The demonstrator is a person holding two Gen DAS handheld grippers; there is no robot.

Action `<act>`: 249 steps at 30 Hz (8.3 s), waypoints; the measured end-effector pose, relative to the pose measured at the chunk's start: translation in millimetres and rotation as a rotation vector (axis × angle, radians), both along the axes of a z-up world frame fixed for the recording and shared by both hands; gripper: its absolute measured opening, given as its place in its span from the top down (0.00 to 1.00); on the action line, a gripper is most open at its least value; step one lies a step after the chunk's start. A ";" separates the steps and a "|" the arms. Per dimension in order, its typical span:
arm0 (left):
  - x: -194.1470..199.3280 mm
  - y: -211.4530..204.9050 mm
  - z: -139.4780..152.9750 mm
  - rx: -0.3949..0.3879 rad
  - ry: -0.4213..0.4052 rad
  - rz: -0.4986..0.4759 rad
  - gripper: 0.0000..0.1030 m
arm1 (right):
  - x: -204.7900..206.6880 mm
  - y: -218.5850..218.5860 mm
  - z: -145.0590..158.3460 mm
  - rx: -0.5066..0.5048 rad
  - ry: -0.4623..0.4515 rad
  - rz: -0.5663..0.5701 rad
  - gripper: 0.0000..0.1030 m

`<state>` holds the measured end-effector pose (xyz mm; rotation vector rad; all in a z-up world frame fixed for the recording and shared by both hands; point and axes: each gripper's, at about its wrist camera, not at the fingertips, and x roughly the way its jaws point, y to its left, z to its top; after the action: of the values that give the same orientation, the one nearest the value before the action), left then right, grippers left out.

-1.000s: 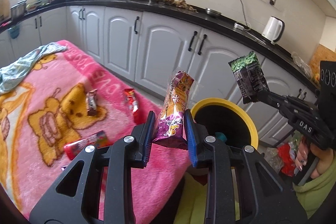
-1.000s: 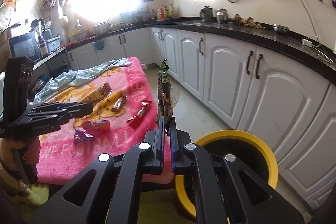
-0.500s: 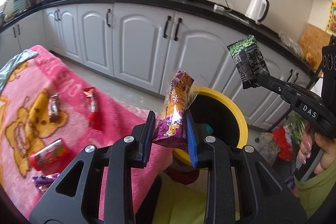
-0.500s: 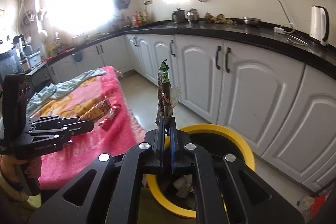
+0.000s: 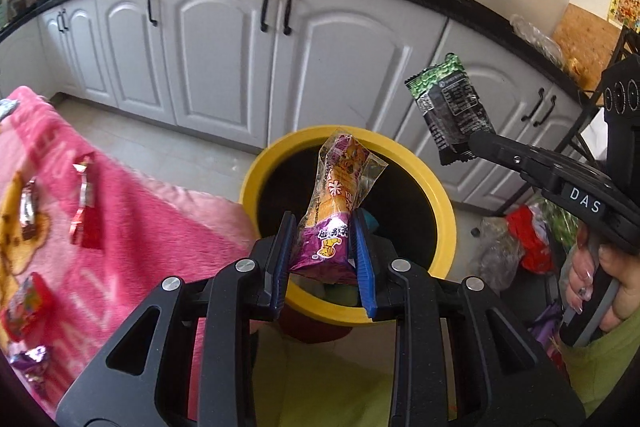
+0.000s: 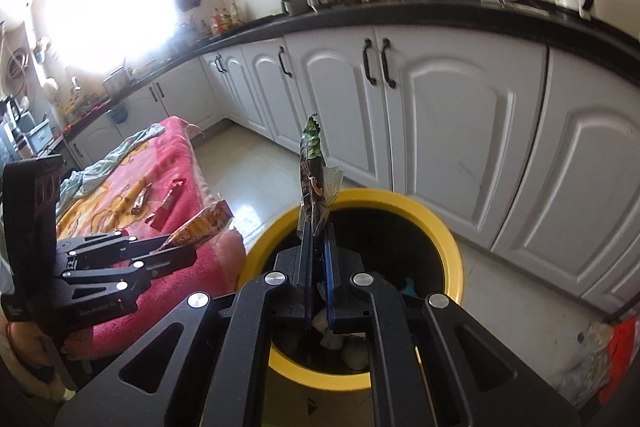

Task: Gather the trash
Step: 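Carry both wrappers over the yellow bin and open both tools to drop them, then move both tools back toward the remaining wrappers on the blanket, then grasp the purple candy bag with the left tool while the right tool grasps the red wrapper, then carry the purple bag and red wrapper over the yellow bin with both tools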

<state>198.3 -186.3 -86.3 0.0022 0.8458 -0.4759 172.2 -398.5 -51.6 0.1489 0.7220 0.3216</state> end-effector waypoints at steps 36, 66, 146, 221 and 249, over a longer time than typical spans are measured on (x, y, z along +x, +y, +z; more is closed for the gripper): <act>7.9 30.7 -3.4 0.005 0.020 0.129 0.11 | -0.4 -8.4 -4.6 -0.003 0.001 -0.088 0.27; -43.2 134.1 44.0 -0.026 -0.110 0.338 0.11 | -33.0 67.7 50.6 -0.036 -0.144 0.053 0.17; -54.7 251.9 -52.1 0.108 0.058 0.356 0.32 | 95.6 299.3 -51.5 -0.120 0.160 0.340 0.34; -84.1 188.2 42.4 0.013 -0.096 0.263 0.69 | -19.3 187.9 39.5 -0.089 -0.044 0.392 0.86; -46.5 93.2 74.4 -0.030 -0.163 0.093 0.69 | -33.2 91.9 62.0 -0.074 -0.129 0.170 0.86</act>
<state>151.8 -93.1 -12.0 -0.0253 0.6757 -0.3951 139.0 -306.6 10.3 -0.0037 0.6190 0.4623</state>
